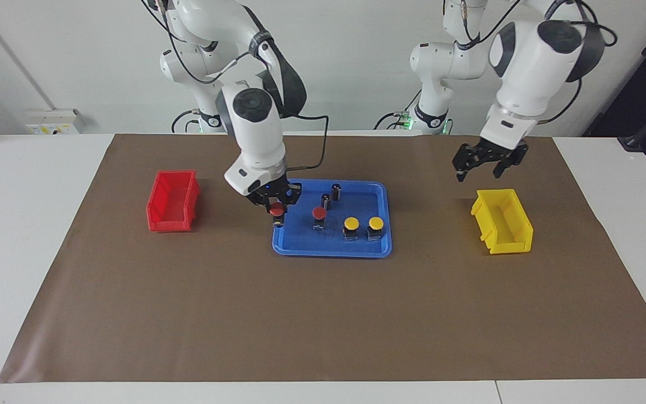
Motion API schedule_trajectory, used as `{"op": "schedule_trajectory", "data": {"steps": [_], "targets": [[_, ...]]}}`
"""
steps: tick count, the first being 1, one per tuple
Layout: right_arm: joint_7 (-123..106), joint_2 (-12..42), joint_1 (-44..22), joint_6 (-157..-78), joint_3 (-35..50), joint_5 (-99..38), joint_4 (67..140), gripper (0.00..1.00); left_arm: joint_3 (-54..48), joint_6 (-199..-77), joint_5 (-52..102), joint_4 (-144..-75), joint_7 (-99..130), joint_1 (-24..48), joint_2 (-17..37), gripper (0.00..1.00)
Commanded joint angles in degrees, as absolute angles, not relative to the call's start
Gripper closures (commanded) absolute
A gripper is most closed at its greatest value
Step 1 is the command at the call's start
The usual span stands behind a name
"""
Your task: Sort red and yellow buttons by color
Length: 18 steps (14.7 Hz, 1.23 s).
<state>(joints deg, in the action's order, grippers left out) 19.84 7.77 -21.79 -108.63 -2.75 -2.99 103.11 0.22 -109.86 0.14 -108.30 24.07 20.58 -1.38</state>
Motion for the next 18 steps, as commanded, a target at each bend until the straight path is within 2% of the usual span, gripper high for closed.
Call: {"op": "schedule_trajectory", "data": {"steps": [1,4,6,8,11,15,18], "targets": [[11.45,-1.82,-13.91,-106.09,-2.20,-2.90,110.45,0.81,0.97,-117.65,-0.26,-108.72,34.33,27.13,5.25,0.03],[-3.89,-12.63,-2.94,-108.09,-2.20,-2.90,122.83,0.81,0.88,-123.83,-0.26,-109.86,39.72,31.45,9.57,0.10],[-12.10,-16.07,3.66,-109.33,-2.20,-2.90,128.56,0.81,0.97,-125.41,-0.26,-110.91,42.26,33.39,10.98,0.25],[-13.79,-18.27,6.93,-112.05,-2.20,-2.90,133.13,0.81,0.88,-127.43,-0.26,-112.50,42.45,33.75,10.99,0.28],[-13.97,-18.11,7.47,-113.81,-2.29,-2.81,135.87,0.81,0.88,-129.45,-0.26,-112.50,43.24,34.37,12.56,0.29],[-15.12,-16.17,8.70,-121.45,-2.29,-2.64,141.49,0.81,0.97,-129.55,-0.26,-112.59,43.24,34.37,13.01,0.33],[-14.77,-14.86,8.26,-122.43,-2.20,-2.55,142.12,0.81,0.97,-129.64,-0.26,-113.20,43.33,34.37,12.92,0.41]]}}
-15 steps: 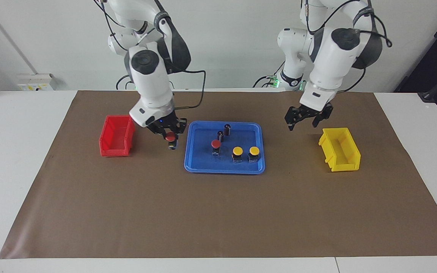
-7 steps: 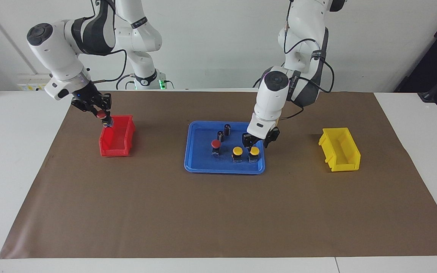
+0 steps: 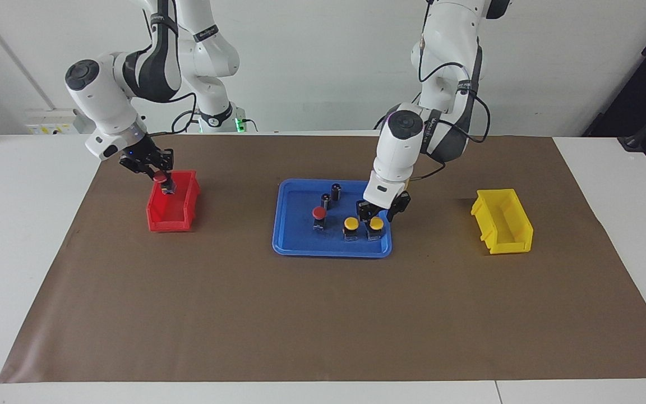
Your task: Sort red and yellow buttons by color
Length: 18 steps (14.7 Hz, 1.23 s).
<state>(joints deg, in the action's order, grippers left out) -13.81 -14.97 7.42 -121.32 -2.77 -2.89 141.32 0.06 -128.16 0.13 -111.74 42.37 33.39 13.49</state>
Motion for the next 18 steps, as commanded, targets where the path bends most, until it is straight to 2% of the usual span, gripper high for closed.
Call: {"op": "schedule_trajectory", "data": {"steps": [1,2,4,6,8,11,14,17,18], "targets": [[-14.77,-13.98,8.26,-122.43,-2.20,-2.46,142.12,0.81,0.88,-129.64,-0.26,-113.12,43.59,34.37,12.92,0.44],[-14.59,-13.28,8.17,-122.43,-2.20,-2.46,142.12,0.81,0.88,-129.64,-0.26,-113.12,44.72,34.45,12.92,0.54],[-14.59,-12.83,8.17,-123.13,-2.20,-1.94,142.47,0.81,0.97,-129.38,-0.26,-112.94,45.96,35.41,12.92,0.97],[-14.50,-12.92,7.83,-123.49,-2.11,-0.79,142.99,0.81,0.97,-127.28,-0.26,-111.02,47.89,35.77,12.92,0.98],[-13.98,-12.05,7.21,-123.92,-2.20,-0.70,143.35,0.81,0.97,-119.31,-0.26,-106.81,47.90,35.68,12.13,0.98],[-13.80,-11.95,7.12,-125.77,-2.11,-0.44,144.57,0.81,2.37,-109.36,-0.79,-103.62,42.84,34.20,8.28,0.98],[-13.27,-12.30,7.03,-127.53,-1.85,-0.44,145.98,0.79,3.34,-104.24,-0.88,-105.46,25.46,23.34,4.67,0.98],[-13.27,-12.30,7.03,-127.44,-1.85,-0.44,146.07,0.61,3.43,-104.76,-0.88,-104.59,11.55,12.43,3.78,0.98],[-13.27,-12.30,7.03,-127.44,-1.76,-0.44,146.07,0.59,3.43,-105.03,-0.88,-104.33,7.69,9.35,3.78,0.98]]}}
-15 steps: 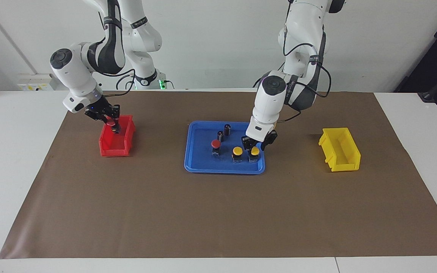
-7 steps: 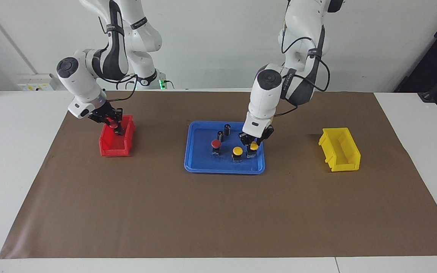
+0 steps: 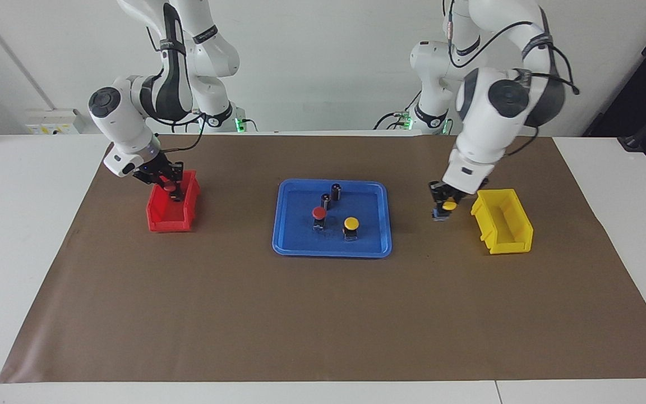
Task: Sort red and yellow buttons by color
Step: 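Carry the yellow button to the yellow bin with the left gripper and release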
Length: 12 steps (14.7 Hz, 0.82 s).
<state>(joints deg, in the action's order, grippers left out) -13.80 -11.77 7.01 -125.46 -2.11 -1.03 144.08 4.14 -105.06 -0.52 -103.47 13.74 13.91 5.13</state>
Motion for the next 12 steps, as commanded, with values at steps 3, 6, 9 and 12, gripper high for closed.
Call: {"op": "schedule_trajectory", "data": {"steps": [3,6,9,12], "targets": [[-13.53,-12.13,7.03,-126.57,-1.67,-0.44,145.20,0.37,3.43,-105.64,-0.88,-105.29,-0.34,2.21,3.60,0.98],[-13.80,-10.90,7.12,-119.56,-1.58,-0.44,138.37,0.37,3.51,-109.41,-0.88,-111.16,-0.88,-0.09,1.15,0.98],[-13.27,-10.81,7.03,-114.01,-0.36,-0.44,131.51,0.37,3.43,-112.22,-0.88,-118.54,-1.40,-1.85,-2.27,0.98],[-9.08,-8.10,7.03,-108.39,4.55,-1.14,121.24,0.35,3.34,-121.17,-0.88,-129.09,-0.79,-1.76,-5.62,0.98]]}}
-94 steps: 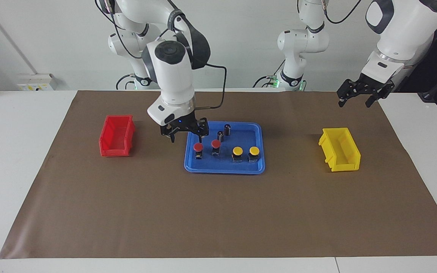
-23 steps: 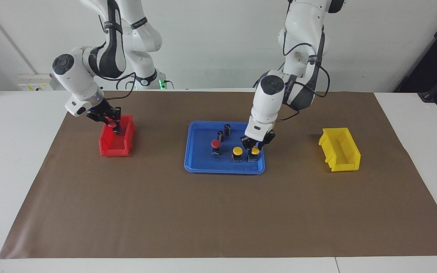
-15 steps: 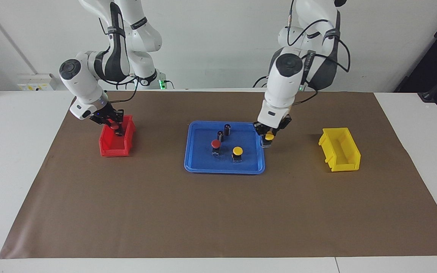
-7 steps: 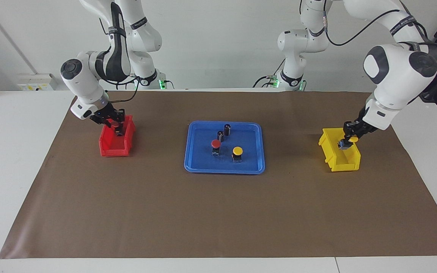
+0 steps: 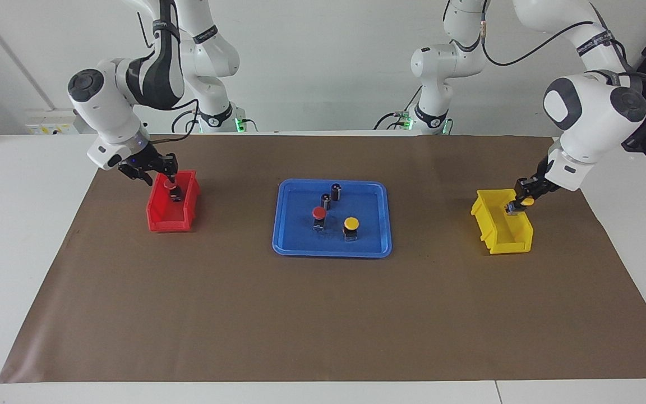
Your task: Sort red and yellow buttons by color
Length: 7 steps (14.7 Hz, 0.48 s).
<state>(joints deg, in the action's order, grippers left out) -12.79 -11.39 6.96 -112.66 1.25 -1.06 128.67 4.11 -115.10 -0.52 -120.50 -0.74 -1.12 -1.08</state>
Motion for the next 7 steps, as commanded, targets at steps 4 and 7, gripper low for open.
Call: {"op": "schedule_trajectory", "data": {"steps": [4,7], "targets": [[6.46,-0.55,7.03,-103.19,15.79,-1.40,105.59,0.33,3.34,-126.28,-0.88,-131.65,-0.26,-1.14,-4.31,0.98],[24.46,9.28,2.50,-103.79,22.93,-0.10,94.60,0.33,3.34,-129.46,-0.88,-133.24,-0.26,-1.05,-3.52,0.98]]}}
